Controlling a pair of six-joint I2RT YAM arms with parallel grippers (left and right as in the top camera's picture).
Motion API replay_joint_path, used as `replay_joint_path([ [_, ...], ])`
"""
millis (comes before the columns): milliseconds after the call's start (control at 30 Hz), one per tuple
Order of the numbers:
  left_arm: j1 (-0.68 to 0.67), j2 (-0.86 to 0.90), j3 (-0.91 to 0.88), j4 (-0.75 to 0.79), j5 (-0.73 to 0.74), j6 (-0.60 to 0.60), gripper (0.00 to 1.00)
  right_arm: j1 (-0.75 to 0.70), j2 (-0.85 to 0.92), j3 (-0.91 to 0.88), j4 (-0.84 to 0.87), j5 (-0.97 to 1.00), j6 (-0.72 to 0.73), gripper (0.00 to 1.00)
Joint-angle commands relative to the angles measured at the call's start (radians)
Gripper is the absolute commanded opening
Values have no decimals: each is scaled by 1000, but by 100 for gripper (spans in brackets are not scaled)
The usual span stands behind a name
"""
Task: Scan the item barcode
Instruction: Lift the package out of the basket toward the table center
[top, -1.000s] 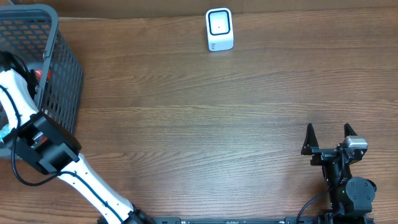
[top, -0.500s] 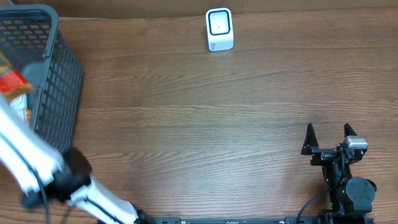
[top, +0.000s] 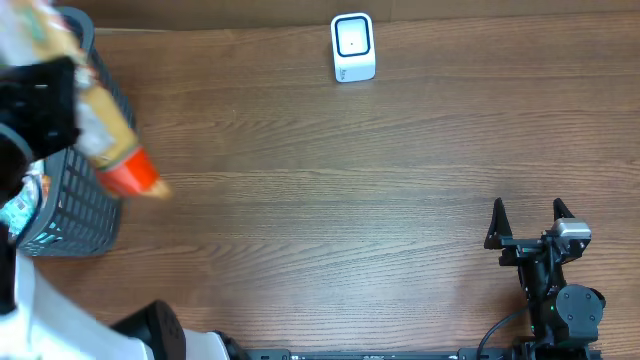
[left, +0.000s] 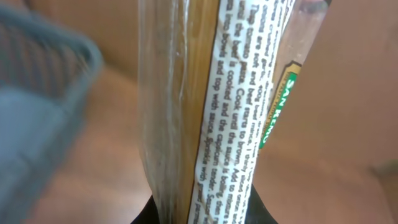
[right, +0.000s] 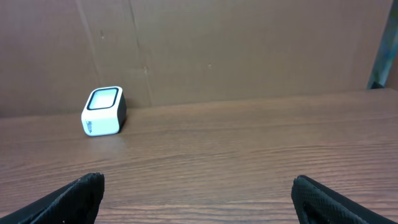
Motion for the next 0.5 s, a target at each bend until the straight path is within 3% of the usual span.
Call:
replay_joint_path([
  [0,-103,21,-41,5,25,76,4,-2,-8,-10,6,12,-5,100],
  [200,-327,29,-177,5,-66,67,4,-2,-8,-10,5,12,-5,100],
  [467,-638,29,-498,17,-265,13,4,-2,-8,-10,5,12,-5,100],
])
